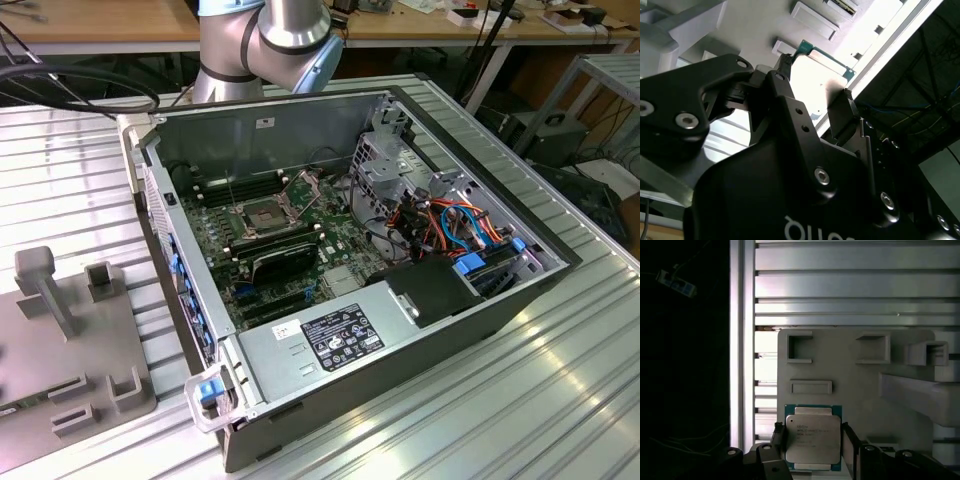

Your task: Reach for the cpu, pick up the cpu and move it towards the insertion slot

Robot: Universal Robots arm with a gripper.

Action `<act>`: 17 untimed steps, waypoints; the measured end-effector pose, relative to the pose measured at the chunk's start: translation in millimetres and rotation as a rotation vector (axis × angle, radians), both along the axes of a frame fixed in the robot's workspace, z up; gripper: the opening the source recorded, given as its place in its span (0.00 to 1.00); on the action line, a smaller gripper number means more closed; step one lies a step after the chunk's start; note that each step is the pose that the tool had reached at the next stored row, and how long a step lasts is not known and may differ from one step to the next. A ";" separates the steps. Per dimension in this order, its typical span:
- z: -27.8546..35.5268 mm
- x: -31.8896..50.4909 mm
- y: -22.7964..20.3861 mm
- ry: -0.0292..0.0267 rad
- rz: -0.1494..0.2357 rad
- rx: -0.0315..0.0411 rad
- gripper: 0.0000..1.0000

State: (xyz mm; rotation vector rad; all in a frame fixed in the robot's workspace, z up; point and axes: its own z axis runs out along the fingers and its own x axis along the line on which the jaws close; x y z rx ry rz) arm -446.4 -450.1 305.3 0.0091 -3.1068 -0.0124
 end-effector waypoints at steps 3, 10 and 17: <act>1.5 0.0 0.0 0.0000 0.000 0.0000 0.54; 5.2 0.0 0.0 0.0001 0.000 -0.0001 0.54; 14.1 0.0 0.0 0.0002 0.000 -0.0001 0.54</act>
